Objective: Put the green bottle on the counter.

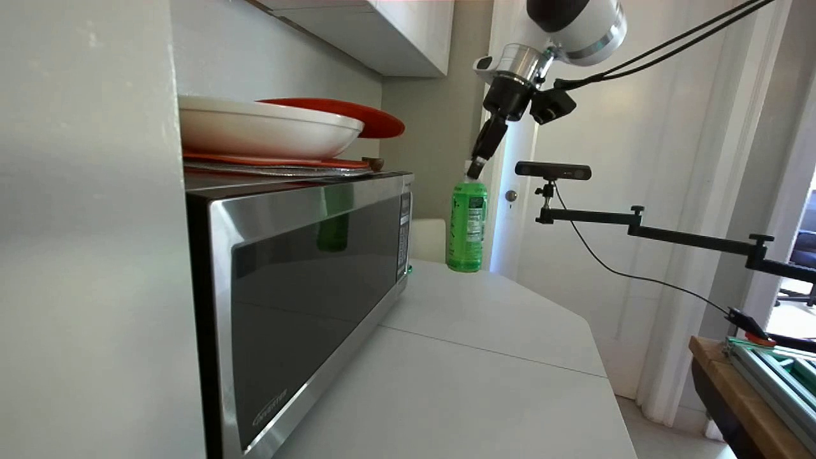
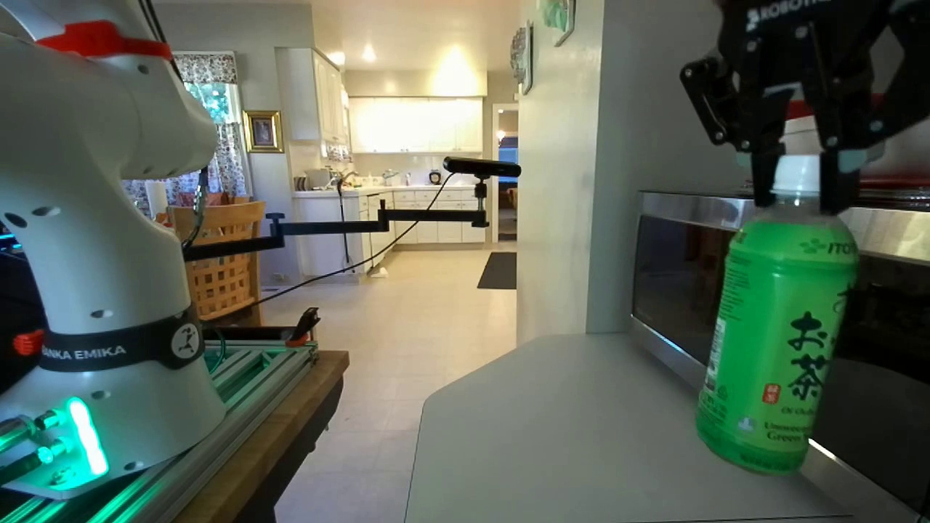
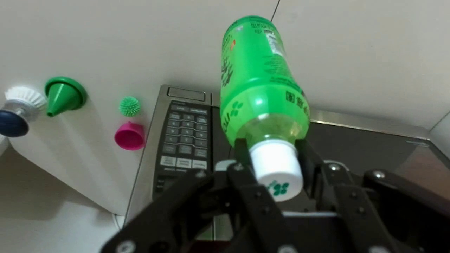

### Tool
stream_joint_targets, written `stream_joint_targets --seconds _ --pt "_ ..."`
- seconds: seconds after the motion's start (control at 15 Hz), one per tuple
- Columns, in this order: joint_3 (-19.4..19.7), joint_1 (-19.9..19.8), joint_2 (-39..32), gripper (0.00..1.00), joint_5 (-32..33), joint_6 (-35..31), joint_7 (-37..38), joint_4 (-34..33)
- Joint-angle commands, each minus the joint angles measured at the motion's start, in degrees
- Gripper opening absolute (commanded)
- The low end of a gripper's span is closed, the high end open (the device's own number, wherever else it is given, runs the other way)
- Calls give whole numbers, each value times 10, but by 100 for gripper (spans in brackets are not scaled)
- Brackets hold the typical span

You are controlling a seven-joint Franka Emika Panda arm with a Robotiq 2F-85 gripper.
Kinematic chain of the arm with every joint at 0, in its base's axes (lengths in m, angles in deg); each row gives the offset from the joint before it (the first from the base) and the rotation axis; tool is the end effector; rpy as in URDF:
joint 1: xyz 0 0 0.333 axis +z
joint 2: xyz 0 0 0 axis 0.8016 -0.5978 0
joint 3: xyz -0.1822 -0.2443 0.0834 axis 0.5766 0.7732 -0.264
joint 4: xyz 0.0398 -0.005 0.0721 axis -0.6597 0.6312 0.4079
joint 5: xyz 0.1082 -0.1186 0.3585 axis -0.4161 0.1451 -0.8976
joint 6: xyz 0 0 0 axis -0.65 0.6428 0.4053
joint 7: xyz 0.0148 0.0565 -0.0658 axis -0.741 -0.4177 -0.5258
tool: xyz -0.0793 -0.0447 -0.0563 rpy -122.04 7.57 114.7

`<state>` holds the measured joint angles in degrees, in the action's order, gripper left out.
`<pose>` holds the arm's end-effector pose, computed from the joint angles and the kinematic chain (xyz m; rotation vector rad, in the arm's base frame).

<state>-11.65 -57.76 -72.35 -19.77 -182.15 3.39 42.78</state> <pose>0.5193 -0.1659 0.4217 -2.9750 -0.4908 -0.5212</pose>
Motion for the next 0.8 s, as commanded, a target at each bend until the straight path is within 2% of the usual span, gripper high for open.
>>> stream_joint_targets --seconds 0.0,0.27,0.73 --pt "-12 -20 -43 12 -20 -47 -9 -3" --pt "-26 -46 -82 12 -22 -73 -7 -4" --pt "-48 -75 -111 12 -36 -109 7 -4"
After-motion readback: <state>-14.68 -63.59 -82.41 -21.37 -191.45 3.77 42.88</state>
